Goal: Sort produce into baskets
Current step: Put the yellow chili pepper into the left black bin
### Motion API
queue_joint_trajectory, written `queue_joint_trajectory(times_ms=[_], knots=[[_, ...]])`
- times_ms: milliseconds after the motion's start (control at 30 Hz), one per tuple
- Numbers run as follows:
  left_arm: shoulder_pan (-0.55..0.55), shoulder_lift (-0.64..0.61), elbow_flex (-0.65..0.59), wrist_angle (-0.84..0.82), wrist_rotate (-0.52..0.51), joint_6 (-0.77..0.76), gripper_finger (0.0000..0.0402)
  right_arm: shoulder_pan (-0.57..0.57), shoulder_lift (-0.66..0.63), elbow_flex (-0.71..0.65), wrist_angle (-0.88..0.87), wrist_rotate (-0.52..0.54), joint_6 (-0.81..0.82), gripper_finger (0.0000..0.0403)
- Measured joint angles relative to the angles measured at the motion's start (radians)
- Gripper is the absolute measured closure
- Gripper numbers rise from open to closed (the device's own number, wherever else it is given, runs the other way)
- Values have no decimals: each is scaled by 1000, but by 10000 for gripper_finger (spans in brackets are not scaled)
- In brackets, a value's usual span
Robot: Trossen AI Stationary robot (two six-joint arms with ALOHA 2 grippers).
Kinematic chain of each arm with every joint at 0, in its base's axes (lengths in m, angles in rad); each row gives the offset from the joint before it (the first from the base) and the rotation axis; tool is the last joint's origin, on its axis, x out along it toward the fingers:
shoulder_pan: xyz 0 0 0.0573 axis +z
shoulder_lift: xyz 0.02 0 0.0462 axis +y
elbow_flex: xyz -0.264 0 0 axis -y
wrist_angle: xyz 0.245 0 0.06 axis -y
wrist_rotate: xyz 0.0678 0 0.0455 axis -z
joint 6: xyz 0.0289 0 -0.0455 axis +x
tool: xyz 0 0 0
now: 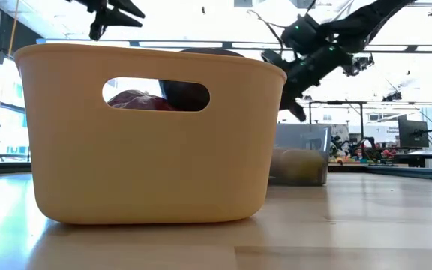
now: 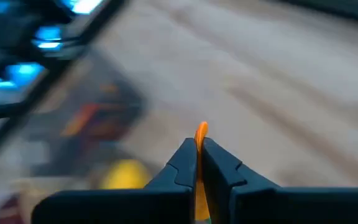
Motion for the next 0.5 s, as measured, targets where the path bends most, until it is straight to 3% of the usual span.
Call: queue_joint_trajectory(times_ms=[100, 267, 400, 500], knots=[[-74, -24, -79, 37, -2, -53, 316, 106, 64, 0, 137, -8, 61, 401], [-217, -81, -275, 255, -7, -182, 316, 266, 206, 61, 376, 84, 159, 402], [-300, -126, -372, 391, -17, -233, 316, 345, 339, 221, 402, 135, 156, 402], [-335, -155, -385, 396, -31, -190, 316, 385, 453, 355, 377, 136, 76, 402]])
